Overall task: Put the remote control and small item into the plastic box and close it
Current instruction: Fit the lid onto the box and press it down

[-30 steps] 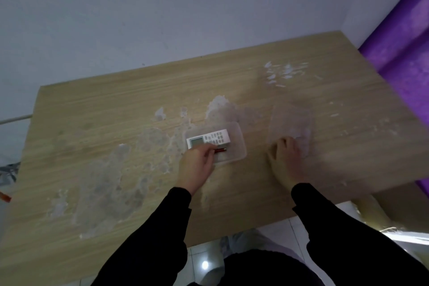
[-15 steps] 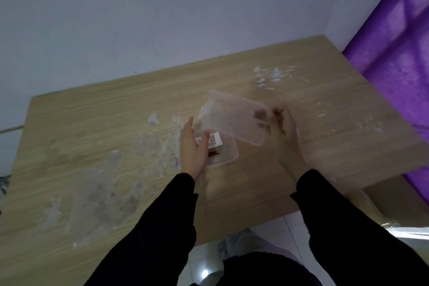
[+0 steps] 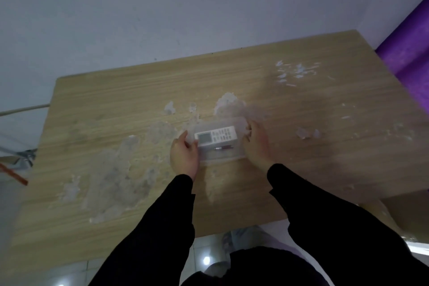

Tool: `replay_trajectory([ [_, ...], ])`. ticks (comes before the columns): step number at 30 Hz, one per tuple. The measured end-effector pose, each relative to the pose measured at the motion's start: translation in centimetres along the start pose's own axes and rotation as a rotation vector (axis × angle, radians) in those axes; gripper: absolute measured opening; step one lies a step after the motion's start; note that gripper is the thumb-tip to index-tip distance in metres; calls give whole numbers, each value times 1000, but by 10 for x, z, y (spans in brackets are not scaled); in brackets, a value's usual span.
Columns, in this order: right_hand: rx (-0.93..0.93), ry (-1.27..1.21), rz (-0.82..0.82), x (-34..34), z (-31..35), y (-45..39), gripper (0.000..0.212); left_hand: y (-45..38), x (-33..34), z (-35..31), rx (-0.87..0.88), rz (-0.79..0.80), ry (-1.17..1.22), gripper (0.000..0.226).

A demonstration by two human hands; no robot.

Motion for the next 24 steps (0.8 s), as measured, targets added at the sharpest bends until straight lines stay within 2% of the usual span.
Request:
replay_trajectory([
  [5,-94,170,-11,6,4,0,53,-5,9,7,-21,22,-24,43],
  [10,-103,117,58,5,-1,1,50,-6,14,3,34,40,-34,41],
  [13,-155,243,68,8,-2,4,54,-6,13,-11,207,6,-131,48],
  [16,-264,430,188,28,-3,10,56,-5,25,-23,422,78,-334,54],
  [19,-268,500,279,43,-12,15,68,-1,35,-21,505,132,-407,53],
  [21,-279,563,259,45,-14,15,79,1,38,-23,577,111,-482,56],
  [24,-289,581,233,45,-12,14,81,-2,49,-25,665,172,-533,63],
])
Point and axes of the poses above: each hand's wrist, its own y-axis away from the middle knuckle, its own x-axis out of the palm, z = x × y, the point moved 8 cm from there along -y, towards the middle knuckle, and after that the axes turned 6 degrees about -y, right-handed, at the moved point
